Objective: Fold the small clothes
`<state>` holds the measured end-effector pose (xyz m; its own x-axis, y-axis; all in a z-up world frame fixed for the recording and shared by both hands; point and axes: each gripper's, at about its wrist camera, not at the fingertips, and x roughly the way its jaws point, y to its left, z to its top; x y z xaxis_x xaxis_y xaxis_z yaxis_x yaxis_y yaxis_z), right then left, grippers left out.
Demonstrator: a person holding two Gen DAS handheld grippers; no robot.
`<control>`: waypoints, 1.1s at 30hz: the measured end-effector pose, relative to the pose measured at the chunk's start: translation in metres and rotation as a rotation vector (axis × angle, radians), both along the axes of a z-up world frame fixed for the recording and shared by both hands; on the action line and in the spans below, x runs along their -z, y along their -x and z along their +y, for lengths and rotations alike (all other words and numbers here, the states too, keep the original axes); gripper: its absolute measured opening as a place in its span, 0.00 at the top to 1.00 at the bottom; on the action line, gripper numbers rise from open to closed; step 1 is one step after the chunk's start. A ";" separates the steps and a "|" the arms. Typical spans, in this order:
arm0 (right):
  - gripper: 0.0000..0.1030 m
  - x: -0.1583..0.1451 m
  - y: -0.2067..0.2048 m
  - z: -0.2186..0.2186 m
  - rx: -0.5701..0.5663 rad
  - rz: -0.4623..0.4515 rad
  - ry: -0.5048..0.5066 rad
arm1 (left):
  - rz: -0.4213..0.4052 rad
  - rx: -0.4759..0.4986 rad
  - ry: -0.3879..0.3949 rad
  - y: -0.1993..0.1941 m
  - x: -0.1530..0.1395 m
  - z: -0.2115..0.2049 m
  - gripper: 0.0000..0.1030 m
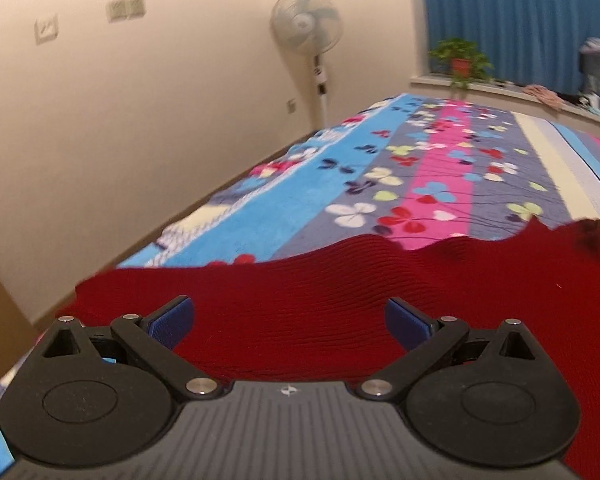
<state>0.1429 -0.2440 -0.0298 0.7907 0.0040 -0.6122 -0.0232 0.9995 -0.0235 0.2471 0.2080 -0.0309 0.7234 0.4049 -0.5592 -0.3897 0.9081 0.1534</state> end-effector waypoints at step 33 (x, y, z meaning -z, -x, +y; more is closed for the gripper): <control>0.35 0.019 -0.017 -0.003 0.035 0.108 0.050 | 0.030 -0.449 0.437 0.009 0.046 0.154 0.61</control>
